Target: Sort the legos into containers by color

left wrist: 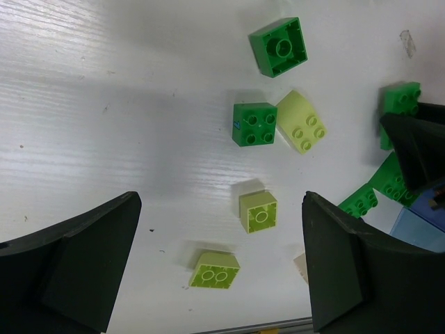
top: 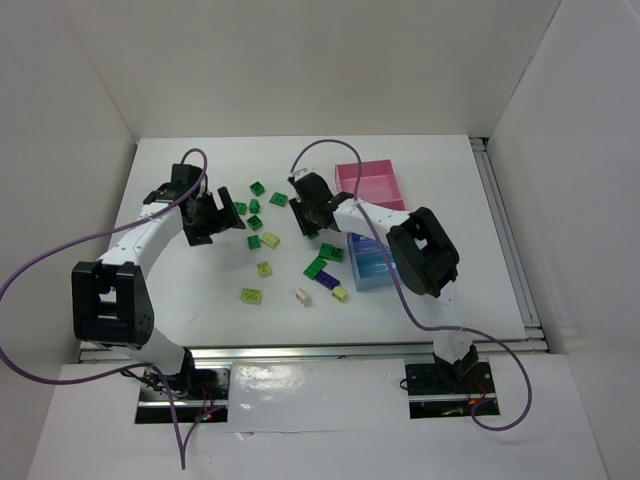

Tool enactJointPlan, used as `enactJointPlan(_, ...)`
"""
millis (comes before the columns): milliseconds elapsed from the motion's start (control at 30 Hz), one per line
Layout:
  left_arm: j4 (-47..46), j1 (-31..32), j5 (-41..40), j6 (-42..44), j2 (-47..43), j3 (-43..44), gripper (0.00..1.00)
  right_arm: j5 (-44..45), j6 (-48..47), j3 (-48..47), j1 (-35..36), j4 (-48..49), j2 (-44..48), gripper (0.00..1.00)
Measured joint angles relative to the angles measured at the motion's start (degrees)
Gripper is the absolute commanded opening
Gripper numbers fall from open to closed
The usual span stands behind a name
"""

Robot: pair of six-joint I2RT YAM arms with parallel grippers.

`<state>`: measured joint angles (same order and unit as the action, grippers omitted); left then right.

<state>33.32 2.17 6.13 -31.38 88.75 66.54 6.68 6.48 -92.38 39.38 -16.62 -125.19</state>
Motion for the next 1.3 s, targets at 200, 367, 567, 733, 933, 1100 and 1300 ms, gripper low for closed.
enactJointPlan(200,-0.02,0.0,0.39,0.0,0.04,0.11,1.0,2.21,1.29,4.52,-1.07,2.1,10.43,0.1)
enactJointPlan(367,-0.13,0.28,1.31,0.0,0.9,0.46,1.0,5.51,4.02,4.74,-5.68,5.11,15.78,0.1)
enactJointPlan(567,-0.39,0.44,1.7,0.0,1.27,0.57,1.0,7.08,7.78,4.13,-13.49,4.79,13.18,0.29)
enactJointPlan(733,-0.39,0.55,1.79,0.0,1.51,0.98,1.0,5.53,9.2,0.09,-17.18,3.56,7.54,0.74)
enactJointPlan(933,-0.48,0.55,2.21,0.0,1.53,1.22,1.0,0.94,8.87,-2.12,-16.5,3.02,6.12,0.7)
enactJointPlan(1100,-0.48,0.55,2.27,0.0,1.55,1.25,1.0,-0.76,8.17,-2.12,-13.33,3.08,6.12,0.48)
enactJointPlan(1300,-0.39,0.55,2.16,0.02,1.55,1.42,1.0,-1.09,6.32,3.37,-4.92,2.82,8.59,0.58)
